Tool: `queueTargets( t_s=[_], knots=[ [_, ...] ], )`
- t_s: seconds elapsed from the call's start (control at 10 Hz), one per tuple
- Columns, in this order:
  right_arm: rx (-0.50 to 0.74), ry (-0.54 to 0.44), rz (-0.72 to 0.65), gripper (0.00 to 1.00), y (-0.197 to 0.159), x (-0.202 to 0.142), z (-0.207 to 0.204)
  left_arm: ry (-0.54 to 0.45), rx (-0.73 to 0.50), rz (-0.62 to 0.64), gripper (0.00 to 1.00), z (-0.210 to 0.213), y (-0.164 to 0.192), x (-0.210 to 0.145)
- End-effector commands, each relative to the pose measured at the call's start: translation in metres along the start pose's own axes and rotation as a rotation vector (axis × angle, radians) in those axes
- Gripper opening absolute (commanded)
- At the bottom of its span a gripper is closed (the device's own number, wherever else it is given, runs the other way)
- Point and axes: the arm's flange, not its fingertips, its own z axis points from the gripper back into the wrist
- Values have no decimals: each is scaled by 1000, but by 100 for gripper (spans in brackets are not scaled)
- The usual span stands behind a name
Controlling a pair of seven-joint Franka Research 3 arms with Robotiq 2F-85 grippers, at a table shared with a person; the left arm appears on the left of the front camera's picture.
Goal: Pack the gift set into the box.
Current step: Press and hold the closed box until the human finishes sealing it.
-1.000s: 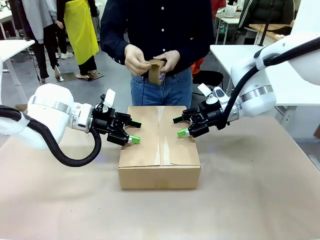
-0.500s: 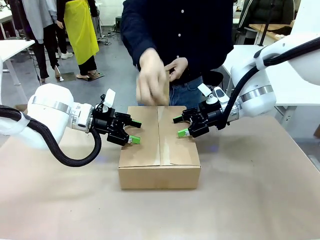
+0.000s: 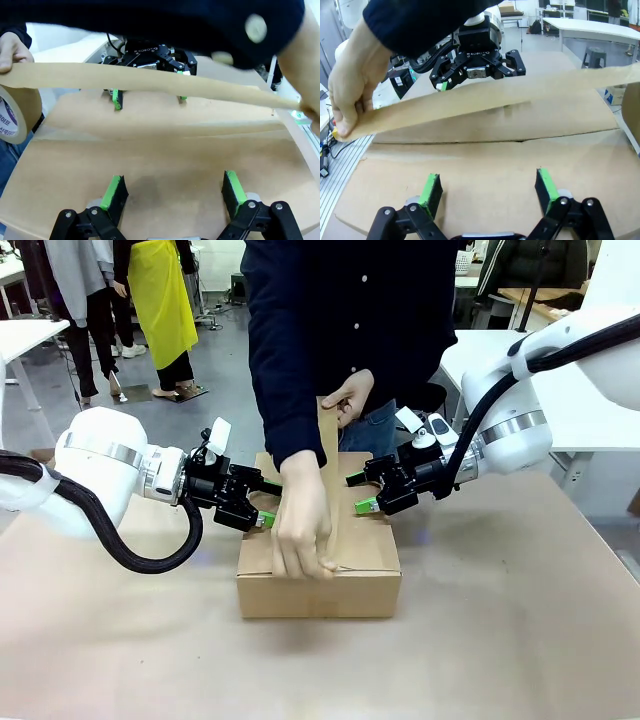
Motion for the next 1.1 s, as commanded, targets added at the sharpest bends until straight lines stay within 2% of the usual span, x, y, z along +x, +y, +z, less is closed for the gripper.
queueTargets(
  t_s=[0.0,1.0],
  knots=[
    [-16,-2,-15,100,2,-4,-2,6,1,2,100,0,-2,-2],
    [-16,-2,-15,100,2,-4,-2,6,1,2,100,0,-2,-2]
  ],
)
